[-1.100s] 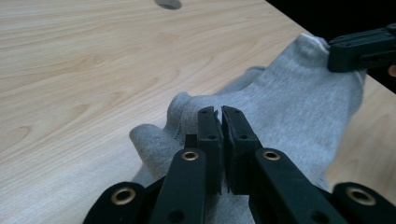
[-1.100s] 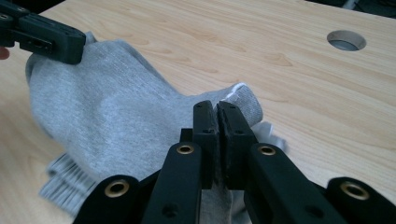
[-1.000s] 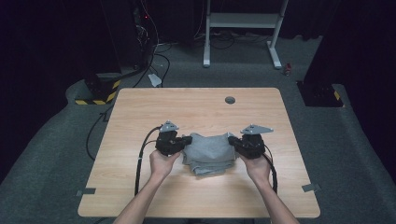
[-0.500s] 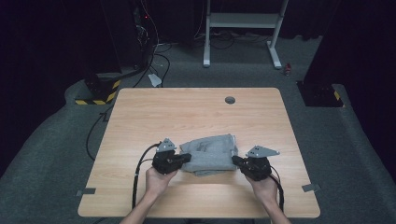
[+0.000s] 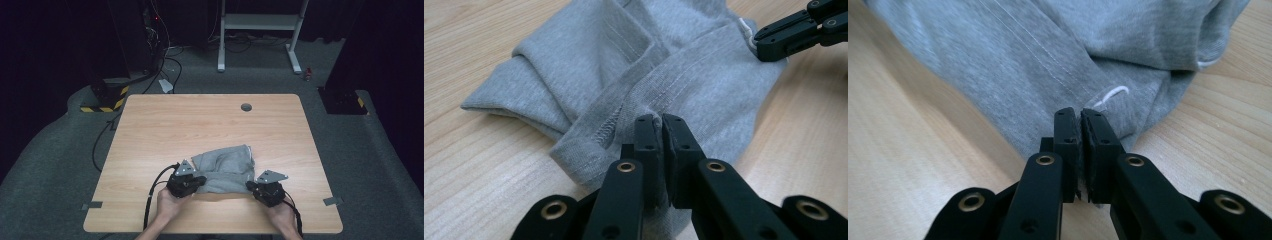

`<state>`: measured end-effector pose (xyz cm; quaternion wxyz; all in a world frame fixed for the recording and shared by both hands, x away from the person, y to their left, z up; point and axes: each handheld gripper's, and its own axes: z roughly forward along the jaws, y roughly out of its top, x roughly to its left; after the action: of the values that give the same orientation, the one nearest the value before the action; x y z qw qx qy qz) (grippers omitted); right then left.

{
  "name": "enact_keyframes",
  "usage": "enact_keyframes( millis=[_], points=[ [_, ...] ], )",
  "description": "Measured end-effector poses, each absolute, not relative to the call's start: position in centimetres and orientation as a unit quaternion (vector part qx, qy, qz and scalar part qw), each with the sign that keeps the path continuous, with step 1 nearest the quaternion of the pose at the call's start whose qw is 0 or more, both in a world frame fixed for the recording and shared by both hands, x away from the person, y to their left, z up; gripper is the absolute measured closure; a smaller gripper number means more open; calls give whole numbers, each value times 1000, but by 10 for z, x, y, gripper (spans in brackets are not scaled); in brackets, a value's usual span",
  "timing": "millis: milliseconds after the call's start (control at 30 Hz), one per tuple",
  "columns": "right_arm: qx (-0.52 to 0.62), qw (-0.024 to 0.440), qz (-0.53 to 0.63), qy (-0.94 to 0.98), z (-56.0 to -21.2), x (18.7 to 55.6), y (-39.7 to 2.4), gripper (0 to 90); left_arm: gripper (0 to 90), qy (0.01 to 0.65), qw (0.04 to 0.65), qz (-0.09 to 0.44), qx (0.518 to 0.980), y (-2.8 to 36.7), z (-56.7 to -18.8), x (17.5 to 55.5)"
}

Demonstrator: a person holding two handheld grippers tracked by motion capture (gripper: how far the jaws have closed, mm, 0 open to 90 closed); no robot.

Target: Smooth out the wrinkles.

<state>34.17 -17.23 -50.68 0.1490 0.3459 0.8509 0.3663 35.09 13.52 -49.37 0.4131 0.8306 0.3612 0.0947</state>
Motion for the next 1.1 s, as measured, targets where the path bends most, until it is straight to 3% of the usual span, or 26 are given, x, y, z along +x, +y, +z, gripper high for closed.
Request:
enact_keyframes(
  millis=[400, 733, 1100],
  points=[
    [378, 182, 334, 844, -511, 395, -162, 852, 854, 392, 392, 126, 823, 124, -491, 405],
    [355, 186, 362, 841, -501, 370, -178, 813, 831, 369, 421, 113, 821, 141, -484, 378],
    [374, 180, 398, 818, -490, 354, -193, 630, 605, 387, 440, 120, 802, 145, -473, 369]
  ],
)
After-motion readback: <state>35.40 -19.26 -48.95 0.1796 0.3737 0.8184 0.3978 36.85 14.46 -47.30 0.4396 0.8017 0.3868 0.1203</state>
